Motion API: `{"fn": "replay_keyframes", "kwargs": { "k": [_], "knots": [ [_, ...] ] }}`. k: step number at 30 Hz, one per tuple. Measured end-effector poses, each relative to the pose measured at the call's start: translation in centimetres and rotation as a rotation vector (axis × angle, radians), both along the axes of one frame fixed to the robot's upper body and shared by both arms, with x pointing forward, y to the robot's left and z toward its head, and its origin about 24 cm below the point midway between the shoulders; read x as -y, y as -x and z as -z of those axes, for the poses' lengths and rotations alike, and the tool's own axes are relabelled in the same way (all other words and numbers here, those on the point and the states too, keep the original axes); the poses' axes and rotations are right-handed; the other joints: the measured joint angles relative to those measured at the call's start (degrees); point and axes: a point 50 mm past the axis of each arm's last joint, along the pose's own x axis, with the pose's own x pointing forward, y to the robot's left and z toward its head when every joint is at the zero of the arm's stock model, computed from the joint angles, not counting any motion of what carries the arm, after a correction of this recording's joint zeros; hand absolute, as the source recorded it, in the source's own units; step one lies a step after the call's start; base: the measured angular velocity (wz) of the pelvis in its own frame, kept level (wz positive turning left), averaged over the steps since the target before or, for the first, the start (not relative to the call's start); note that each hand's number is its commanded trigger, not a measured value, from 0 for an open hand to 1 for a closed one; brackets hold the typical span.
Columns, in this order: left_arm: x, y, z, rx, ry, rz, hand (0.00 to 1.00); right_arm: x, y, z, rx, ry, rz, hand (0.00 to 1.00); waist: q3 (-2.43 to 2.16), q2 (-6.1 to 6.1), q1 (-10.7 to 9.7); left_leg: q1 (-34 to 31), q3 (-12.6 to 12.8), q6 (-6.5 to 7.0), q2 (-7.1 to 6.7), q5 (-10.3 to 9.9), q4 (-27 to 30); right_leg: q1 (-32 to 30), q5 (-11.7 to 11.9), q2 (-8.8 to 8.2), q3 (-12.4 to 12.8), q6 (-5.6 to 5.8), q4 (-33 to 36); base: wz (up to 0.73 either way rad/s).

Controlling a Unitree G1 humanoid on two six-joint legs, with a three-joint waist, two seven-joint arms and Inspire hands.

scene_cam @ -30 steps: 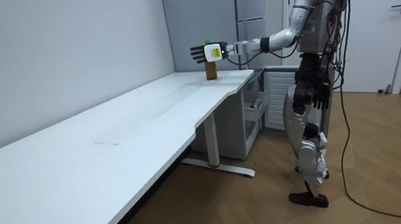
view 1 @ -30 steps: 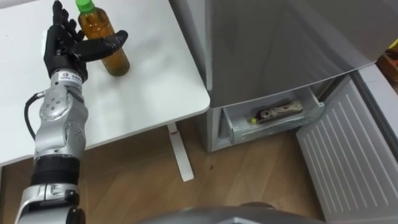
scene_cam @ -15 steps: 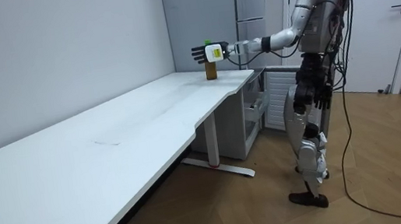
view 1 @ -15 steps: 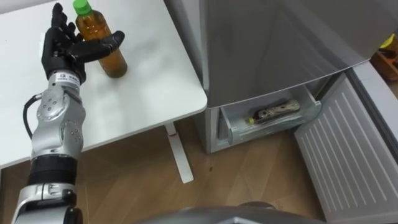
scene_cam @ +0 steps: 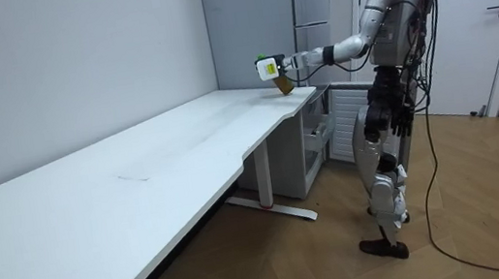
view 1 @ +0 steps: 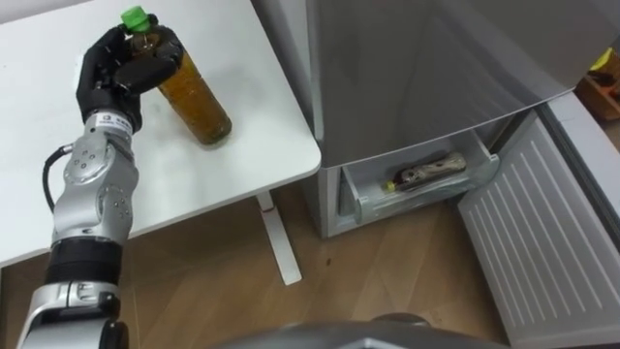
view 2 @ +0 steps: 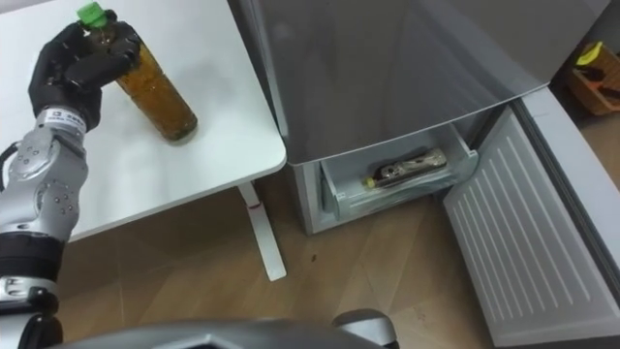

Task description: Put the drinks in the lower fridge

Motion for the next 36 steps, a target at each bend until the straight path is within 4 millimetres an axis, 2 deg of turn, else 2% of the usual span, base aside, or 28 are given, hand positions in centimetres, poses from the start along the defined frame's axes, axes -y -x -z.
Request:
{"fn": "replay_keyframes", "kwargs": {
  "k": [7, 18, 23, 32, 36],
  "knots": [
    [0.1, 0.0, 0.1, -0.003, -0.003, 0.006, 1.00, 0.1, -0.1, 0.0, 0.003, 0.002, -0.002, 0.00, 0.29, -0.50, -0.37, -0.12, 0.05, -0.01, 0.01, -0.01, -0.03, -0.13, 0.00, 0.00, 0.01, 0.00, -0.03, 0.00],
    [0.0, 0.0, 0.0, -0.004, -0.014, 0.009, 1.00, 0.1, -0.6, 0.0, 0.015, 0.003, -0.006, 0.00, -0.02, -1.16, 0.02, -0.47, 0.04, -0.02, 0.00, -0.01, -0.02, -0.53, -0.01, 0.01, 0.00, 0.01, -0.12, 0.00],
    [0.2, 0.0, 0.1, -0.007, -0.016, 0.017, 1.00, 0.1, -1.4, 0.0, 0.032, 0.002, -0.011, 0.00, -0.01, -1.09, 0.26, -0.52, 0.01, -0.02, 0.00, -0.01, 0.03, -0.48, -0.01, 0.03, 0.00, 0.00, -0.13, 0.00],
    [1.7, -0.3, -0.5, 0.031, 0.002, 0.062, 1.00, -0.5, -5.3, -0.4, 0.211, -0.006, -0.022, 0.00, -0.48, -0.13, 0.42, -0.84, -0.15, -0.01, 0.01, 0.01, 0.32, -0.51, 0.10, 0.03, -0.03, -0.02, -0.05, 0.00],
    [2.3, -0.4, -0.7, 0.053, 0.058, 0.081, 1.00, -1.4, -6.8, -0.5, 0.298, -0.033, -0.006, 0.00, -0.32, -0.38, 0.87, -0.27, 0.01, -0.01, 0.02, 0.01, 0.26, -0.08, 0.09, 0.00, -0.05, -0.02, -0.11, 0.00]
  ]
}}
